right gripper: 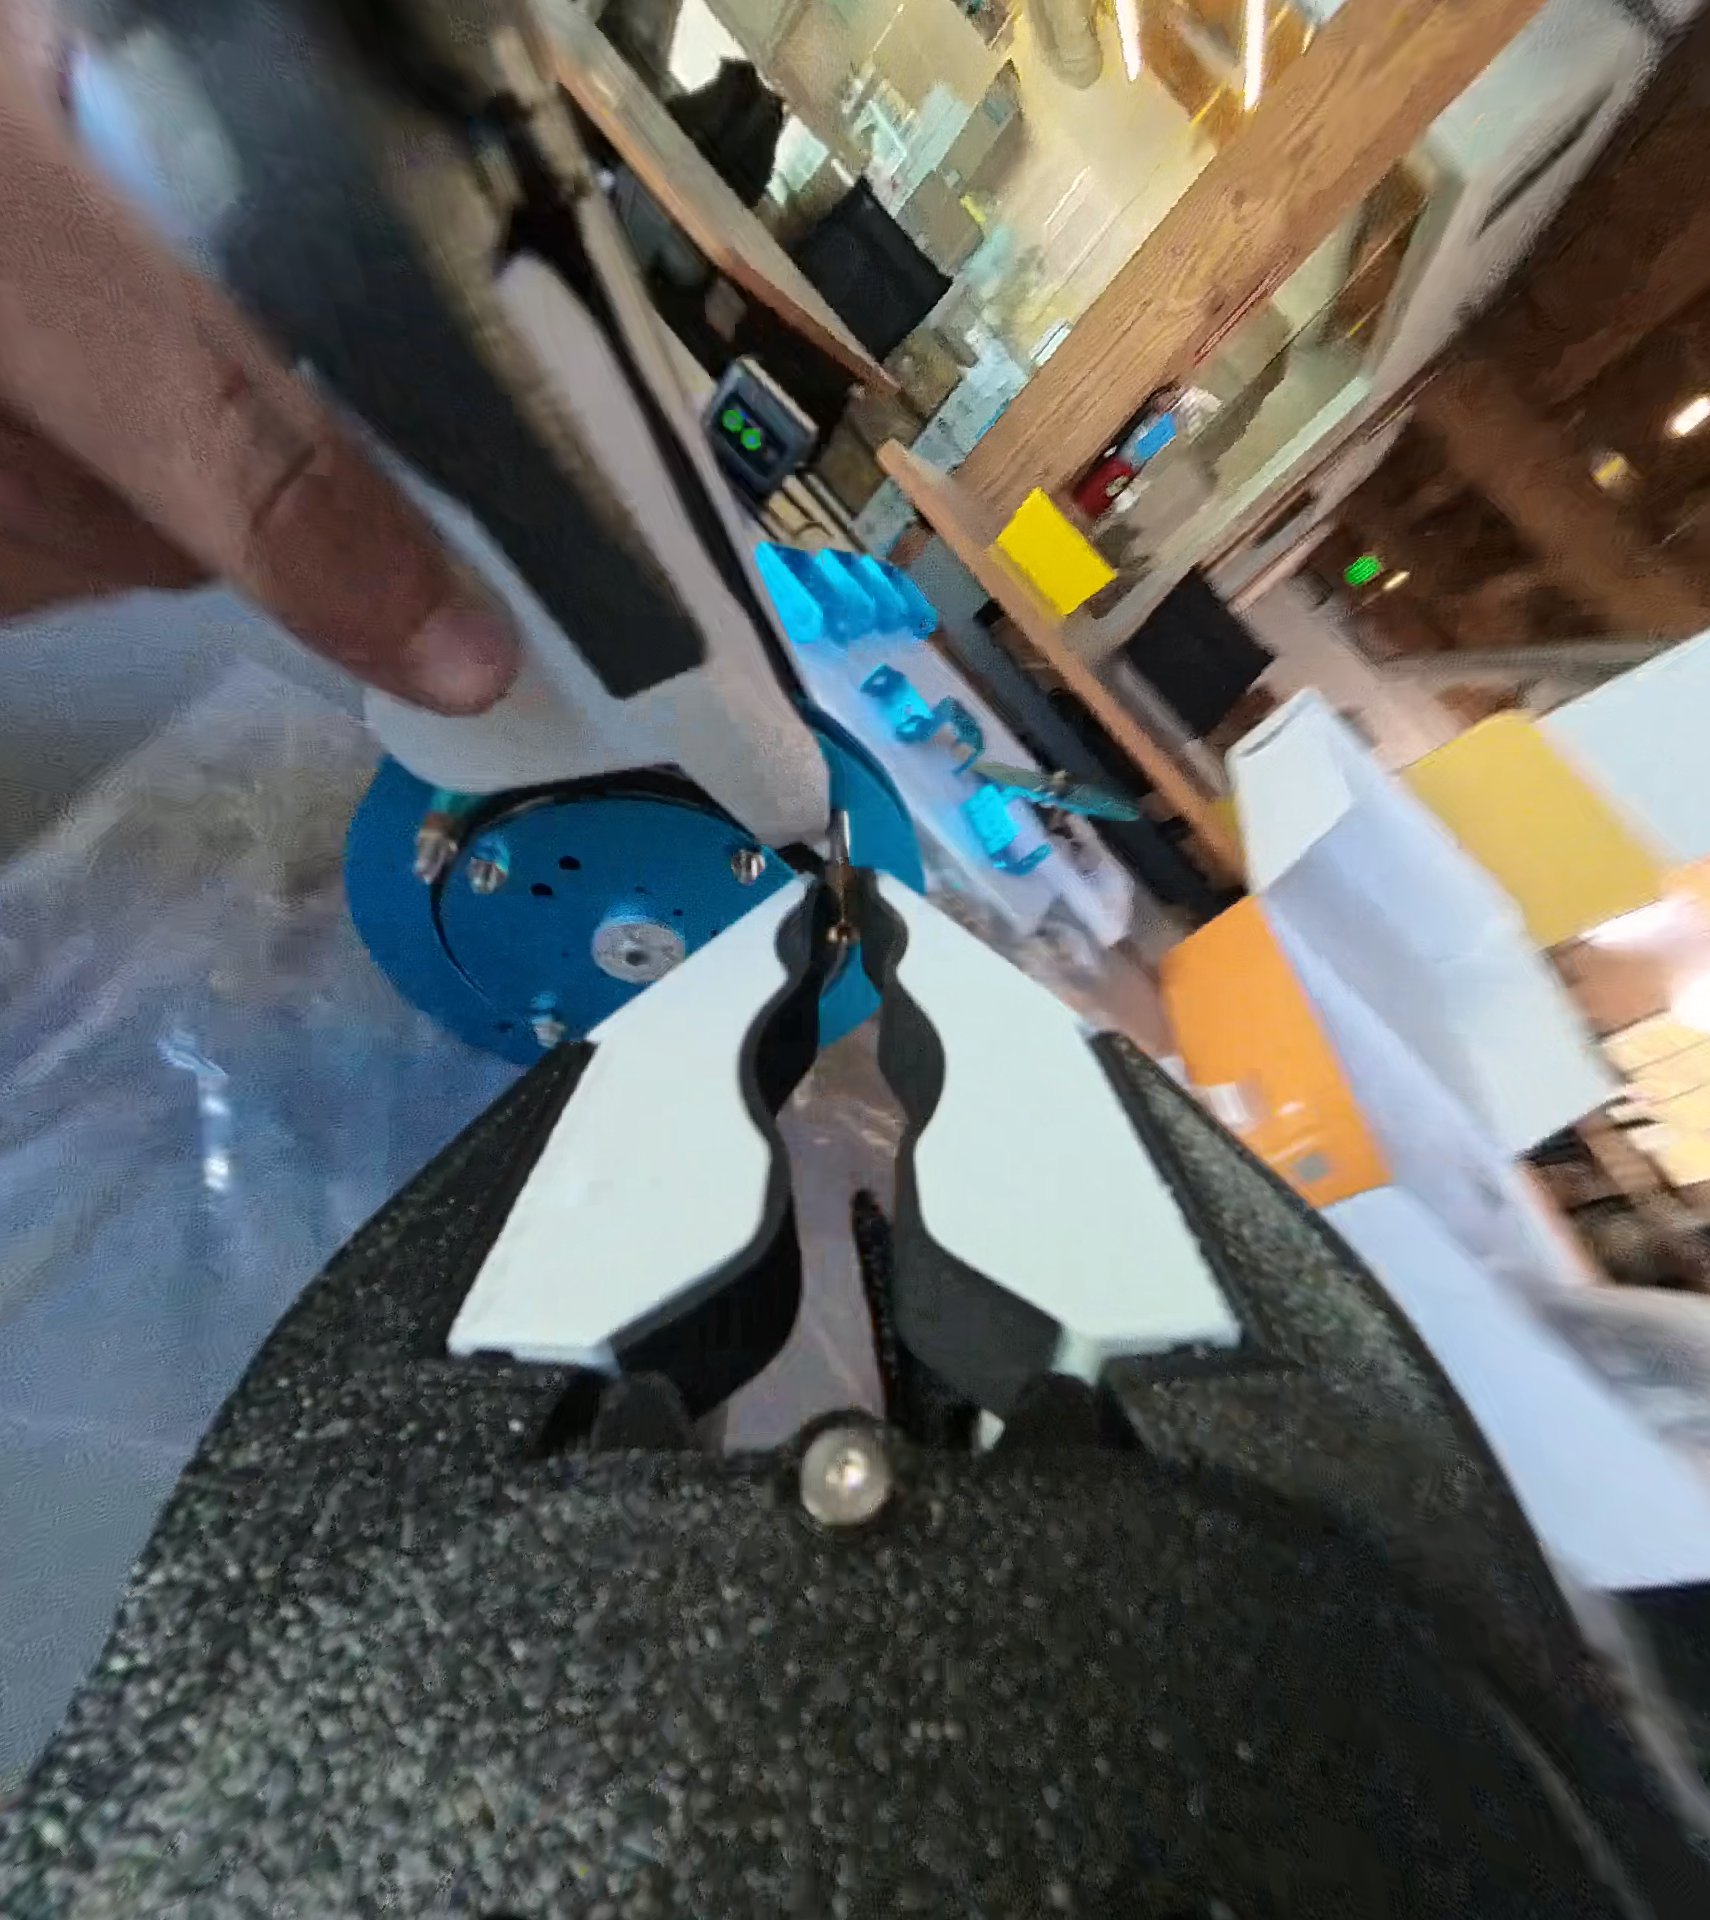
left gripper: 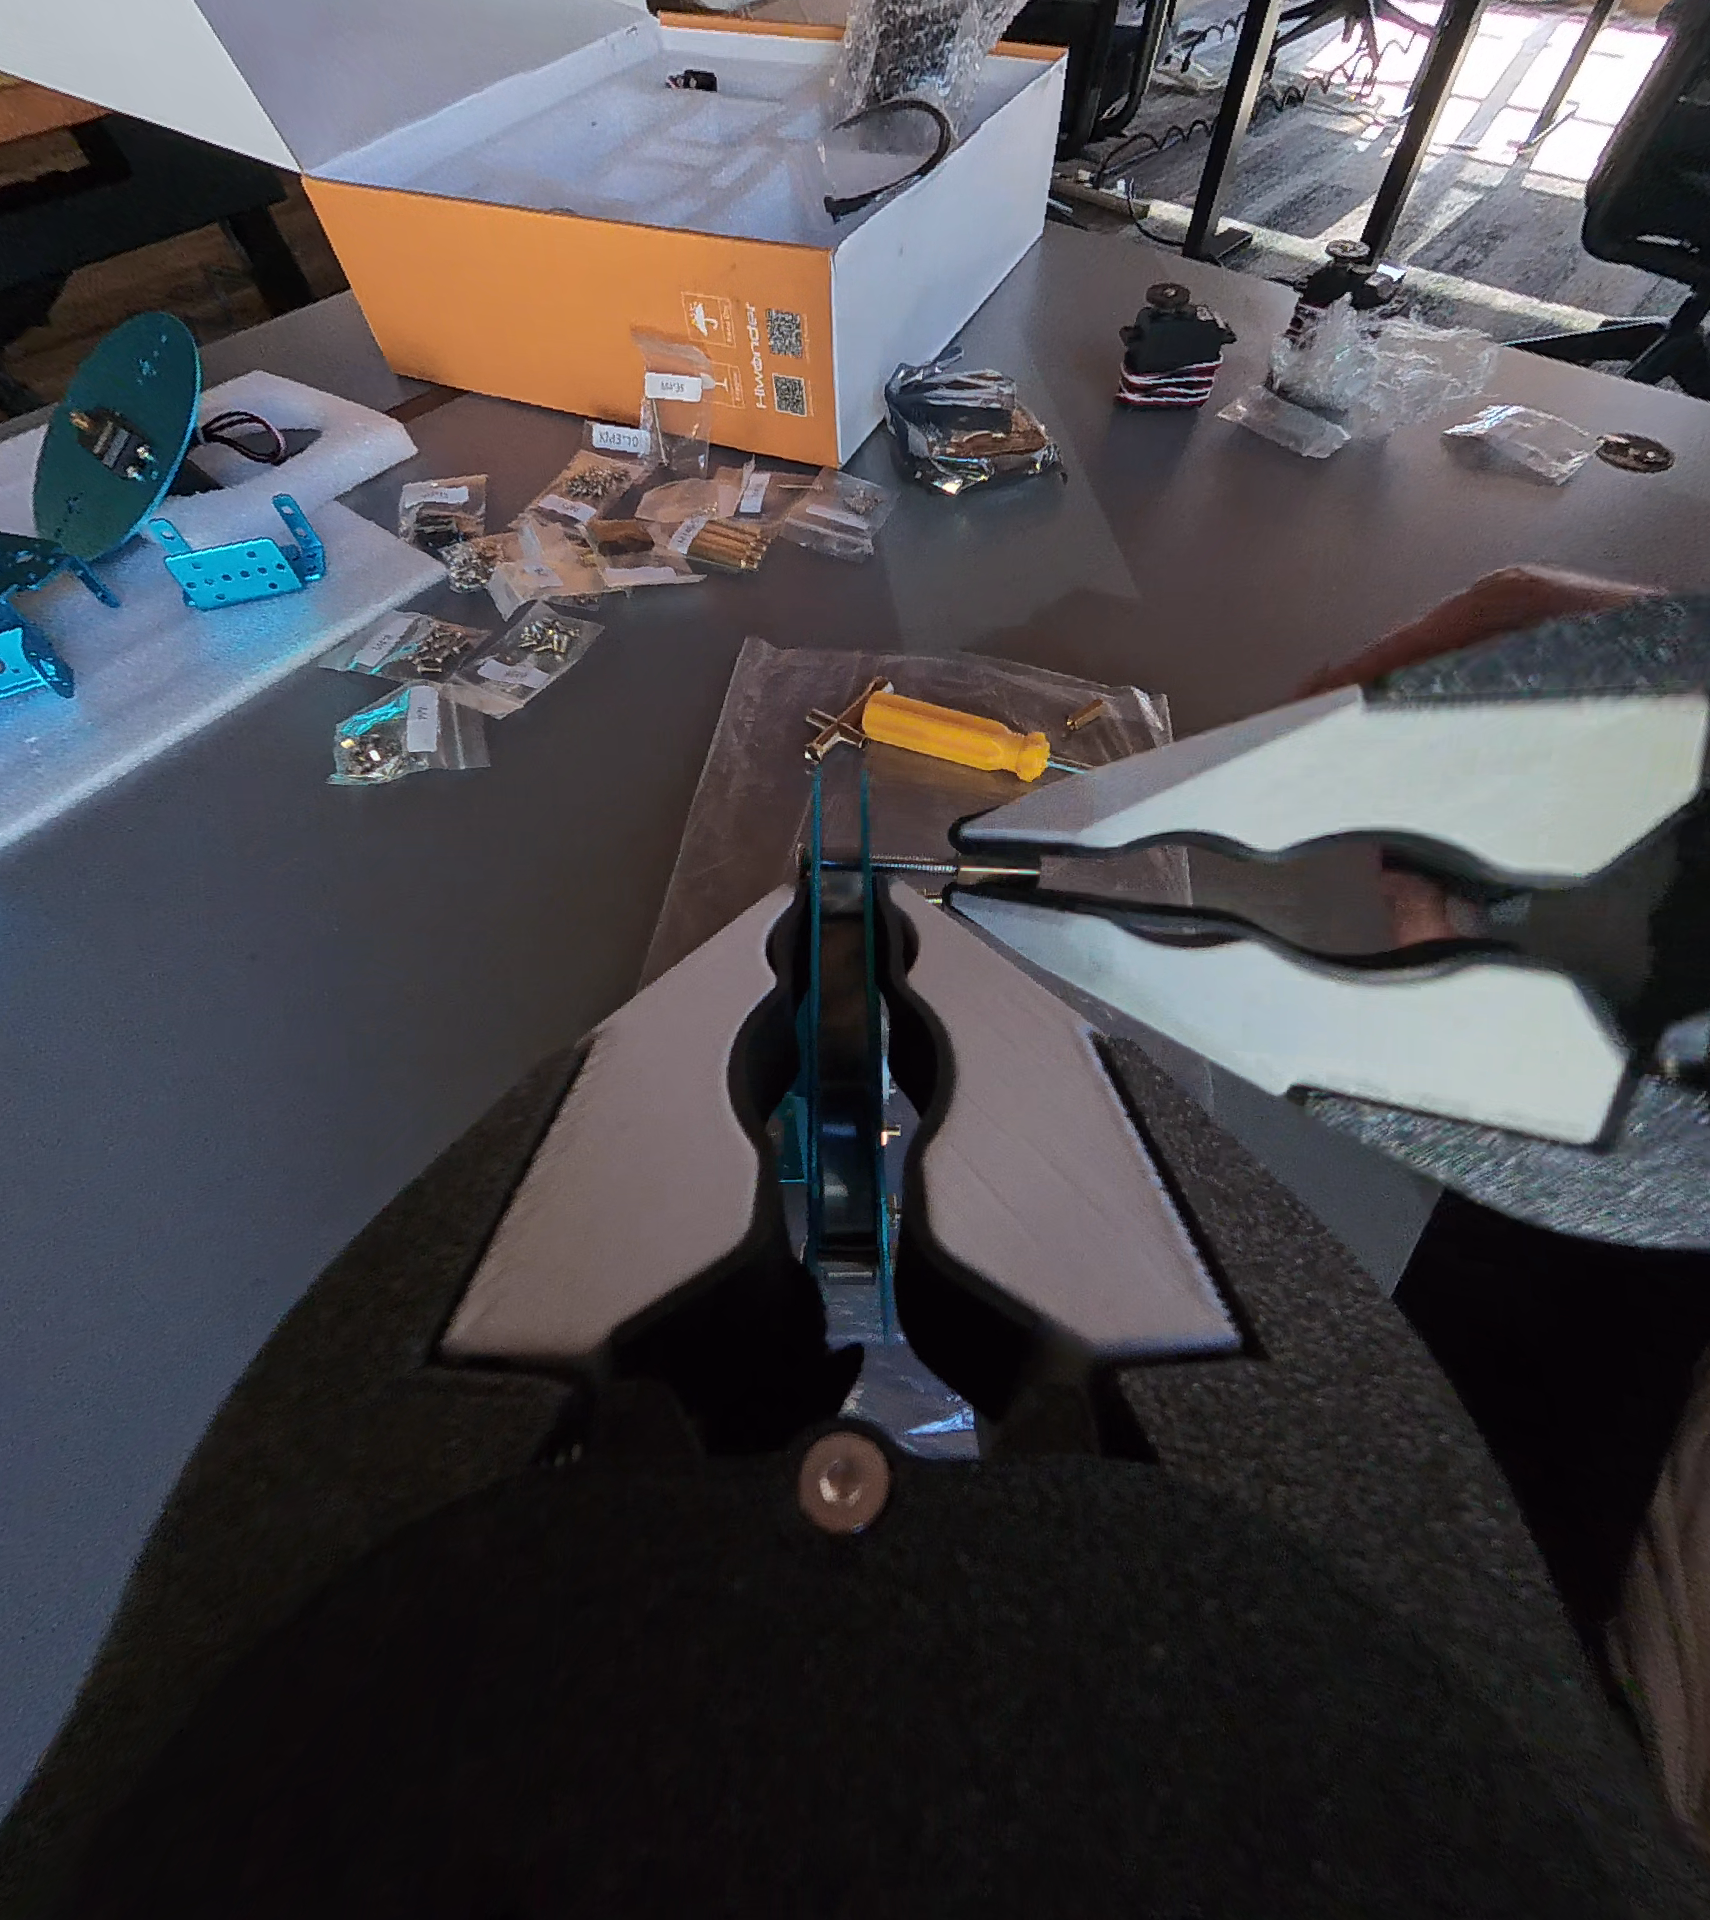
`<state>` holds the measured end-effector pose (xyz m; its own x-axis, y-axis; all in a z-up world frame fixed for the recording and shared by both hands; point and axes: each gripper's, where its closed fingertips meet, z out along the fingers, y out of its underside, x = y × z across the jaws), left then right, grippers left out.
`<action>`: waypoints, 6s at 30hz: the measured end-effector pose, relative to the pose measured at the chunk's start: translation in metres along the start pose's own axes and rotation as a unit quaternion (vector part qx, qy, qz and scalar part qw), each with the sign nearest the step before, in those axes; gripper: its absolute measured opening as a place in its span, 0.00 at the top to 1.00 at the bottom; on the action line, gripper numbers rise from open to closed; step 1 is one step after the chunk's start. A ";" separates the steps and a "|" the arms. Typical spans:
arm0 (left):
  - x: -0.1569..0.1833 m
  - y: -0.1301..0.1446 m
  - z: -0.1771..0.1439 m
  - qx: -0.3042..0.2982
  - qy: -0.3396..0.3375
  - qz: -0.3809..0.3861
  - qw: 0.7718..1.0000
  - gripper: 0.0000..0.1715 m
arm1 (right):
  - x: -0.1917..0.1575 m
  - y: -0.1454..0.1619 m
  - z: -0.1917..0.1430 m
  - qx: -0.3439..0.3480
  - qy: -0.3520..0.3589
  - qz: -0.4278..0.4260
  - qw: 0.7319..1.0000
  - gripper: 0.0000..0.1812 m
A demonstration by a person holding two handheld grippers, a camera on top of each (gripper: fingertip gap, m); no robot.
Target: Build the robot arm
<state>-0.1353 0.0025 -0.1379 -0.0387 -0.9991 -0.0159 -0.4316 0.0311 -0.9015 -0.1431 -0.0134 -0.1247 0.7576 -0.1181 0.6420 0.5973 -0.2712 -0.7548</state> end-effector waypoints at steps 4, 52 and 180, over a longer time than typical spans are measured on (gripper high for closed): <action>0.001 0.001 -0.002 -0.001 -0.009 0.020 1.000 0.95 | -0.005 0.001 -0.001 -0.009 -0.178 0.454 0.873 0.98; -0.011 0.007 -0.023 0.022 0.381 0.033 0.924 0.88 | -0.005 0.001 0.013 0.146 -0.469 0.069 0.868 0.98; 0.018 0.003 -0.022 0.056 0.328 0.063 0.941 0.98 | -0.008 0.014 0.010 0.001 -0.282 -0.260 0.924 0.98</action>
<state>-0.1575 -0.0153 -0.1315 -0.6467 -0.7545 0.1118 -0.2898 0.1075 -0.9510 -0.1381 -0.0064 -0.1421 0.3849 0.5439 0.7457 0.9188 -0.1491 -0.3655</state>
